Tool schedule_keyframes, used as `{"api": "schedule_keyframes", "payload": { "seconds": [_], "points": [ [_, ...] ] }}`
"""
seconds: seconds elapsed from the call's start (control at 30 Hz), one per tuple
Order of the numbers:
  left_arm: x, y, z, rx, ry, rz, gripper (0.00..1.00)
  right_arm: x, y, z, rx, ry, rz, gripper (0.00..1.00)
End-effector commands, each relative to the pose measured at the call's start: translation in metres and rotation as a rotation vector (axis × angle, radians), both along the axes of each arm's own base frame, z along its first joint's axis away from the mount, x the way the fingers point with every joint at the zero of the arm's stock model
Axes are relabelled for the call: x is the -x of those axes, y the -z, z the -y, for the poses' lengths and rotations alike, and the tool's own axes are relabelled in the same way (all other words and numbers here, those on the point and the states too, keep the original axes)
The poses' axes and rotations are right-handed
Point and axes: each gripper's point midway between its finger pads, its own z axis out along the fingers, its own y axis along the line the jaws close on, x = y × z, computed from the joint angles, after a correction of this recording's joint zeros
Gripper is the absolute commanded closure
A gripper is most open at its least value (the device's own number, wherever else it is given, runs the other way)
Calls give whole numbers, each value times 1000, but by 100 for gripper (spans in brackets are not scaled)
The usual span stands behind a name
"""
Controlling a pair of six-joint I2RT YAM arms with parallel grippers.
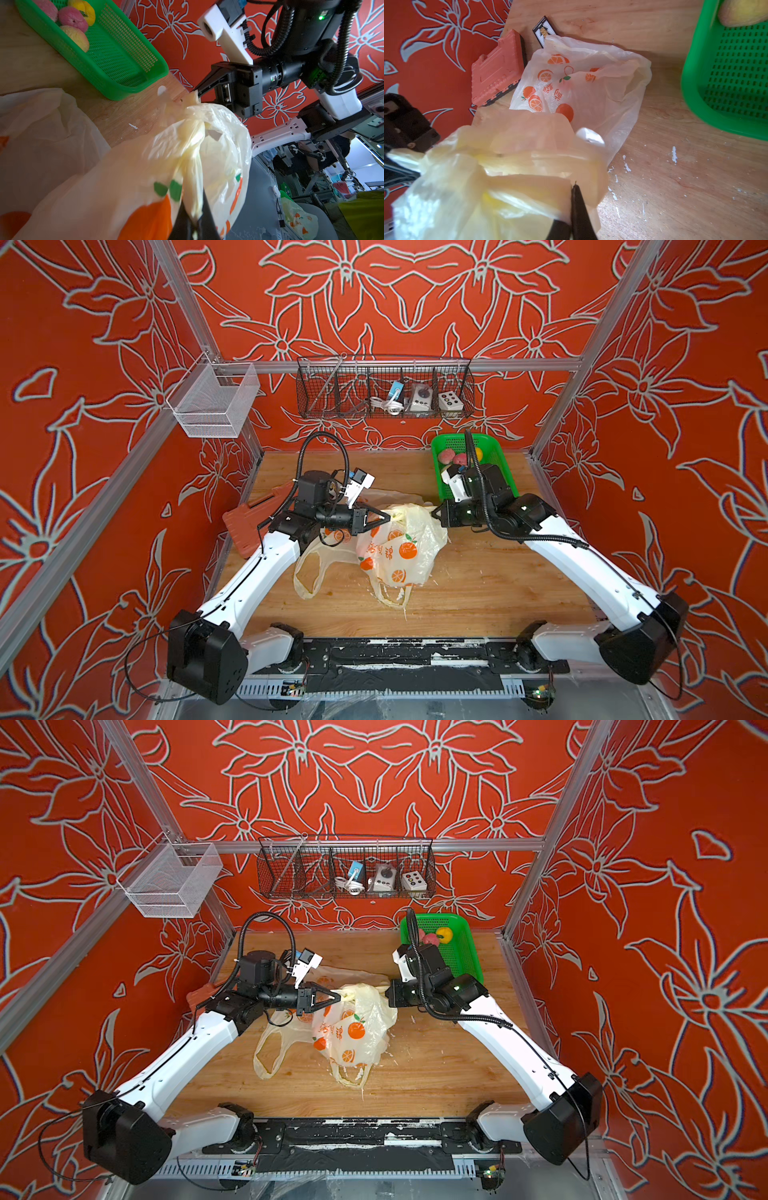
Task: Place the peach into a plastic bag & tie a knot
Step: Tie the plastic bag at the center of the board.
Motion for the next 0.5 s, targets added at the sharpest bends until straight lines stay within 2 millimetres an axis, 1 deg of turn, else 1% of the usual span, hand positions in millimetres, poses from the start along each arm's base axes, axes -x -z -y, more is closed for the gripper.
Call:
{"api": "schedule_keyframes", "payload": {
  "seconds": [0.0, 0.1, 0.17, 0.23, 0.27, 0.3, 0.33, 0.37, 0.4, 0.43, 0.47],
  "points": [
    [-11, -10, -18, 15, -98, 15, 100, -4, 25, 30, 106, 67, -31, 100],
    [-25, 2, -33, -36, -209, -13, 100, -9, 32, 39, 132, 104, -36, 100],
    [-37, 17, -49, -69, -304, -58, 100, -15, 38, 54, 189, 154, -31, 100],
    [-46, 36, -68, -109, -398, -107, 100, -20, 46, 75, 249, 205, -32, 100],
    [-49, 43, -73, -121, -423, -125, 100, -20, 49, 78, 259, 207, -28, 100],
    [-50, 50, -74, -124, -432, -146, 100, -20, 50, 74, 246, 182, -26, 100],
    [-50, 52, -69, -97, -403, -160, 100, -18, 51, 64, 203, 150, -34, 100],
    [-49, 50, -62, -44, -363, -182, 100, -16, 51, 55, 157, 127, -45, 100],
    [-48, 43, -52, 20, -320, -194, 100, -14, 52, 46, 118, 110, -57, 100],
    [-45, 37, -44, 66, -286, -192, 100, -12, 54, 39, 92, 97, -71, 100],
    [-42, 32, -39, 87, -262, -176, 98, -11, 54, 35, 71, 91, -75, 100]
  ]
}}
